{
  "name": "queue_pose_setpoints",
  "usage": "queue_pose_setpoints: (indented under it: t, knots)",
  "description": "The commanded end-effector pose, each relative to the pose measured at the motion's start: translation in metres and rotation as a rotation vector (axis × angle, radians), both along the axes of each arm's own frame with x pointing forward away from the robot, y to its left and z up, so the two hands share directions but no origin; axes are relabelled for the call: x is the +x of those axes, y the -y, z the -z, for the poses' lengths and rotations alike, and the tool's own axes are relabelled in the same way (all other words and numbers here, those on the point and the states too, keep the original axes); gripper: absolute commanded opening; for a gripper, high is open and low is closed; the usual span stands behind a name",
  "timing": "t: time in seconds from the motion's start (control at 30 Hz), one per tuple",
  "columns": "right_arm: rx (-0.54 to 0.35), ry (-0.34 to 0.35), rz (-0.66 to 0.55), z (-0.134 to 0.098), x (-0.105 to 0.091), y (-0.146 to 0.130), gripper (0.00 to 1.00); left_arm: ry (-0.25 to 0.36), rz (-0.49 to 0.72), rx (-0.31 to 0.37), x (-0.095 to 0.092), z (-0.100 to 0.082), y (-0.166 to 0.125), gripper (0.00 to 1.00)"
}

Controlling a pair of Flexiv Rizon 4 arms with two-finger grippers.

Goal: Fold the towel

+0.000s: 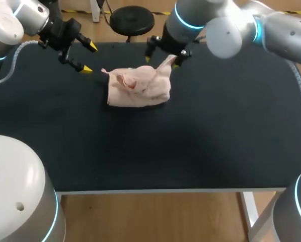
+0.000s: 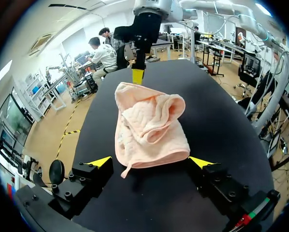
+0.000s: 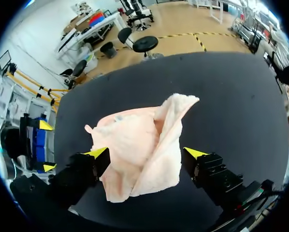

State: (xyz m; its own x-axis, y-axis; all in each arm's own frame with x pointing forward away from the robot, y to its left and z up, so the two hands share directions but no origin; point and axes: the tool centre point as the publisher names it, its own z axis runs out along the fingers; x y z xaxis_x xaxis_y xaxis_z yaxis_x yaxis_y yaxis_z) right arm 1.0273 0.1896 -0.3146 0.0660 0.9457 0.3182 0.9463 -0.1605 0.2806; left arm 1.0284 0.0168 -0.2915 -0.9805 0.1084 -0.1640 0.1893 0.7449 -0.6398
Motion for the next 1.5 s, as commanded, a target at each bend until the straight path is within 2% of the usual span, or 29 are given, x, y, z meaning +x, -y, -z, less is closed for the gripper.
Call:
queue_pose_setpoints:
  t: [0.03,0.33,0.37,0.43,0.47,0.97,1.37,1.5]
  knots:
    - [0.0,-0.064,0.008,0.013,0.011,0.0,1.0,0.004,0.001,-0.002,0.0,0.001,0.0,1.0]
    - [-0.046,-0.065,0.068,0.03,0.024,0.011,1.0,0.004,0.001,-0.002,0.0,0.001,0.0,1.0]
    - [-0.048,-0.065,0.069,0.031,0.025,0.011,0.51,0.004,0.001,-0.002,0.0,0.001,0.0,1.0]
    - [-0.052,-0.064,0.07,0.034,0.027,0.01,0.26,0.004,0.001,-0.002,0.0,0.001,0.0,1.0]
    - [-0.05,-0.066,0.07,0.034,0.027,0.01,0.0,0.004,0.001,-0.002,0.0,0.001,0.0,1.0]
    - [-0.054,-0.032,0.011,0.026,0.016,0.004,0.0,0.004,0.001,-0.002,0.0,0.001,0.0,1.0]
    - [-0.042,0.018,-0.131,0.004,-0.003,-0.02,0.0,0.004,0.001,-0.002,0.0,0.001,0.0,1.0]
    - [-0.045,0.054,-0.195,-0.002,-0.007,-0.03,0.0,0.004,0.001,-0.002,0.0,0.001,0.0,1.0]
